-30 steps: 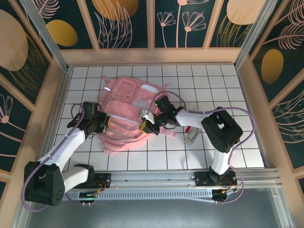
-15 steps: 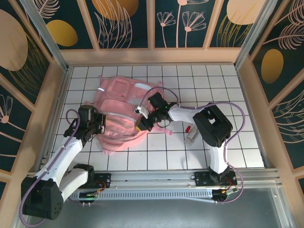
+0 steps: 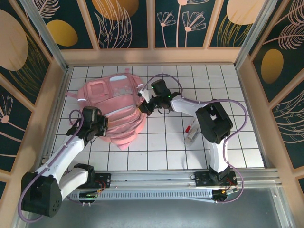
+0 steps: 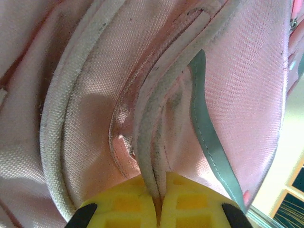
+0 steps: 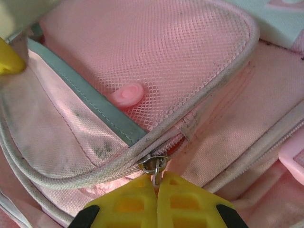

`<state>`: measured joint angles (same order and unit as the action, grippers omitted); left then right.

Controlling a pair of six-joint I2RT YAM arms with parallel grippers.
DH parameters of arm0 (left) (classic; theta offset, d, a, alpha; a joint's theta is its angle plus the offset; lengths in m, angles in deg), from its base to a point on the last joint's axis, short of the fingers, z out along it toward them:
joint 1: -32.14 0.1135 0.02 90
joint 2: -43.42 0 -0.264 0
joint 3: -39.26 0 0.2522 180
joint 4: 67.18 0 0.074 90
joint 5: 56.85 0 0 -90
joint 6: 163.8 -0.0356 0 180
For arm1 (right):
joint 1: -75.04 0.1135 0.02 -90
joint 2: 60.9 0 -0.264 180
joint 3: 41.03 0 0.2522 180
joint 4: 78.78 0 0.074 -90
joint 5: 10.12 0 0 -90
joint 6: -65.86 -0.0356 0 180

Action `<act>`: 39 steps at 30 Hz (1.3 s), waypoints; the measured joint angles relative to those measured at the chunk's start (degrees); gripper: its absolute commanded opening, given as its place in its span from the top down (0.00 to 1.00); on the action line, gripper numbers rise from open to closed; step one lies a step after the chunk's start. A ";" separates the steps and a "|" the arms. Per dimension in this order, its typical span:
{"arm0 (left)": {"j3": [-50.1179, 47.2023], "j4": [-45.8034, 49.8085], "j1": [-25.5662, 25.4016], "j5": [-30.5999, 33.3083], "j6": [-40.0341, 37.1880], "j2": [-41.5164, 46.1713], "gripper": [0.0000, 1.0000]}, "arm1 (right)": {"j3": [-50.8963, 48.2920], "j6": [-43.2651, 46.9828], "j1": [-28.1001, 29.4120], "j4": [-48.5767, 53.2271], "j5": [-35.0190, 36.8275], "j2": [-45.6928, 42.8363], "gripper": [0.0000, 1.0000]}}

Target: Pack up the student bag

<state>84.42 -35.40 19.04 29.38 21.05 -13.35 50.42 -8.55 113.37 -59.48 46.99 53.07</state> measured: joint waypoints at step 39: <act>-2.38 1.46 -2.27 1.92 3.10 1.40 1.00 | 21.62 10.51 2.34 43.87 -14.32 15.21 1.00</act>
<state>82.04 -33.94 16.76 31.30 24.16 -11.95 72.03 1.97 115.71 -15.61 32.68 68.28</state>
